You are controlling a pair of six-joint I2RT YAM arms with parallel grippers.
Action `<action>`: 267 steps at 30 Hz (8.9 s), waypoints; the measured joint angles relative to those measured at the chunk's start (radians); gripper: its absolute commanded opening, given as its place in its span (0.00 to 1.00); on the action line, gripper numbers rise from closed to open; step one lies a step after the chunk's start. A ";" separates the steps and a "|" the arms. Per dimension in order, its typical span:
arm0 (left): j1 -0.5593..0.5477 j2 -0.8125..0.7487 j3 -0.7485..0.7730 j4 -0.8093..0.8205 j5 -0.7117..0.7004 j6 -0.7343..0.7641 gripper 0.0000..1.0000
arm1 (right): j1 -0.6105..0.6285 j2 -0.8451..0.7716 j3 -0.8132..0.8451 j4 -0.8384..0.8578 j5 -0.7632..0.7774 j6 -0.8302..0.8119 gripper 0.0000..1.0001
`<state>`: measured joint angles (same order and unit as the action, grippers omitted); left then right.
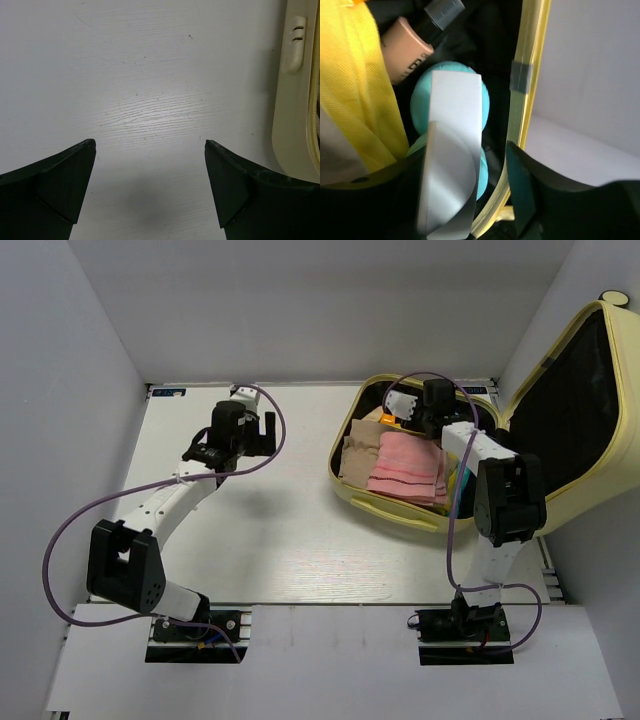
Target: Pack the luggage
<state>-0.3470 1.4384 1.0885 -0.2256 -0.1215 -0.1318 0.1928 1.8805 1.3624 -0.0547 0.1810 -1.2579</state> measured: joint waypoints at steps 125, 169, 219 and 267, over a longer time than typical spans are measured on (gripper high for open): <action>-0.047 0.140 0.121 -0.445 0.240 -0.207 0.98 | -0.444 -0.707 -0.312 -0.431 0.151 1.750 0.89; 0.100 -0.086 0.141 -0.692 -0.054 -0.363 0.99 | 0.482 -0.609 -0.518 -0.108 -0.097 1.511 0.82; 0.180 0.707 0.485 0.026 0.343 -0.444 0.01 | 0.181 -0.617 -0.741 0.339 0.013 1.452 0.58; 0.208 0.774 0.708 -0.368 0.344 -0.354 0.00 | -0.113 -0.243 -0.865 1.089 -0.099 1.556 0.00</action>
<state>-0.1390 2.2127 1.7966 -0.5934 0.2226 -0.4858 0.0803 1.6379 0.4976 1.0348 0.0818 0.2977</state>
